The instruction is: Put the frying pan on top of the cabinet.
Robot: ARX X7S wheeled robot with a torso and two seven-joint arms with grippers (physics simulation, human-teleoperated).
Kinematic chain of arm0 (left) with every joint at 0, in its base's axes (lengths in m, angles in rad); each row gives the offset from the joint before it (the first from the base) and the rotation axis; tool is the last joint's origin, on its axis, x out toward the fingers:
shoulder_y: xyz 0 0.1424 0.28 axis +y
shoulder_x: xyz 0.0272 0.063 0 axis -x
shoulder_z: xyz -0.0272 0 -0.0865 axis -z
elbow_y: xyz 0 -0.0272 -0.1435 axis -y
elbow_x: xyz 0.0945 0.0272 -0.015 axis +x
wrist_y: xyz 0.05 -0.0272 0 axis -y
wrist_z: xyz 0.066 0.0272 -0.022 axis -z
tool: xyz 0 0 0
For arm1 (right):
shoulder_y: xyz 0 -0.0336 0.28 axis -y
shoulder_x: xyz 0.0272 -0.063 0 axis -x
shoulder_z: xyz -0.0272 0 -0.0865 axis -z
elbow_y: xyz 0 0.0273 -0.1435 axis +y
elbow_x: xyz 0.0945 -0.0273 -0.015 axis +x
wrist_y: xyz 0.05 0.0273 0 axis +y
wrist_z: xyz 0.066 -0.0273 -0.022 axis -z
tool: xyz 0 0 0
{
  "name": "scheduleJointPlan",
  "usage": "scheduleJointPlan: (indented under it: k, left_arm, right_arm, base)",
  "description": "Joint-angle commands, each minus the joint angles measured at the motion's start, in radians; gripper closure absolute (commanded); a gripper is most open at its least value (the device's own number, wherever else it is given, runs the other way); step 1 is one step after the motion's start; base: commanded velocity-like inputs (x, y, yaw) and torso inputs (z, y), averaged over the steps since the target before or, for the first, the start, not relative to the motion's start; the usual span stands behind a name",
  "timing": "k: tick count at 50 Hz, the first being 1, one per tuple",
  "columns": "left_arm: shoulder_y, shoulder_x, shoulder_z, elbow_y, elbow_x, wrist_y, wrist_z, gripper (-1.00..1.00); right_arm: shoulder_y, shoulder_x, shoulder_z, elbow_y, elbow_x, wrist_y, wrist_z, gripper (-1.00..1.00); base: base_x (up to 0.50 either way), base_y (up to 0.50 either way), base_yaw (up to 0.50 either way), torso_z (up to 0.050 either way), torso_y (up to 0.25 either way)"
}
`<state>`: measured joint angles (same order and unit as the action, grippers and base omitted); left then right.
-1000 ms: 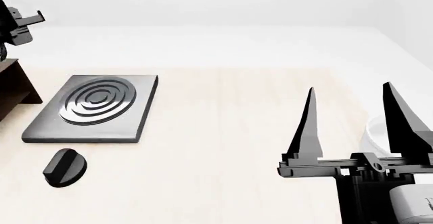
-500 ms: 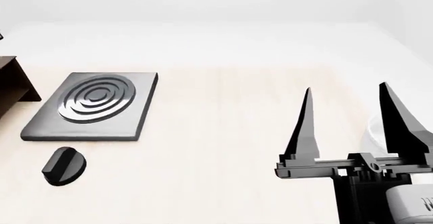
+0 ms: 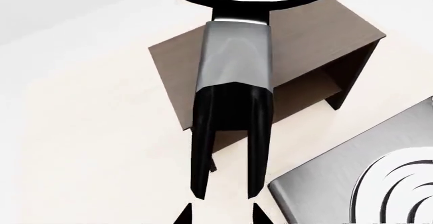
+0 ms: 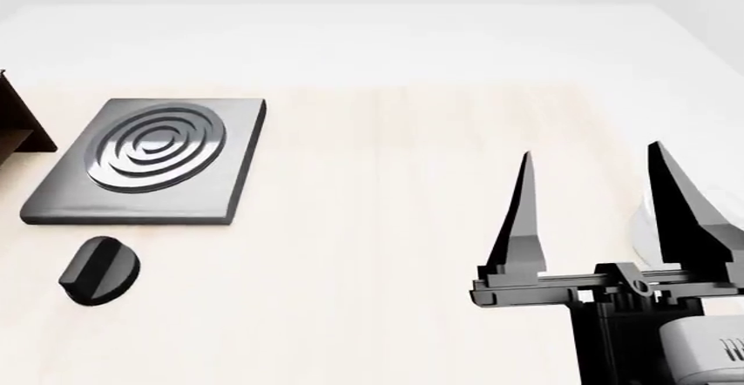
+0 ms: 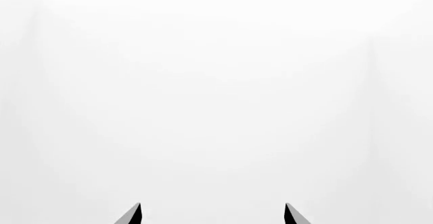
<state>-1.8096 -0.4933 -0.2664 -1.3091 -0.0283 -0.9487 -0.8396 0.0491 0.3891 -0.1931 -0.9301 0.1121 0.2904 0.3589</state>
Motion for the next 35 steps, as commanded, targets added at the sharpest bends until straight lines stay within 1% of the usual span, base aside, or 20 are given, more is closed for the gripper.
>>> scheduleJointPlan:
  k: [1,12,20,21,35]
  left_arm:
    - [-0.014,-0.009,0.040,0.000,0.020,0.030,-0.012,1.00]
    - [-0.015,-0.005,0.055,0.000,0.031,0.022,0.004,1.00]
    - [-0.011,-0.004,0.055,0.000,0.026,0.022,0.007,1.00]
    - [-0.010,-0.008,0.032,0.000,0.016,0.022,-0.009,1.00]
    - [-0.001,-0.019,-0.005,0.000,0.020,0.034,-0.009,1.00]
  right_arm:
    - [-0.004,0.005,0.000,0.003,0.003,-0.006,0.005,-1.00]
    - [0.001,0.007,-0.006,0.007,0.004,-0.006,0.008,-1.00]
    - [0.002,0.011,-0.008,-0.001,0.004,0.001,0.013,-1.00]
    - [0.004,0.012,-0.008,-0.003,0.004,0.004,0.013,-1.00]
    - [0.015,0.016,-0.016,-0.004,0.005,0.015,0.017,-1.00]
  base:
    - [0.00,0.00,0.00,0.000,-0.250]
    - [0.00,0.00,0.00,0.000,-0.014]
    - [0.00,0.00,0.00,0.000,-0.228]
    - [0.00,0.00,0.00,0.000,-0.047]
    - [0.00,0.00,0.00,0.000,0.000]
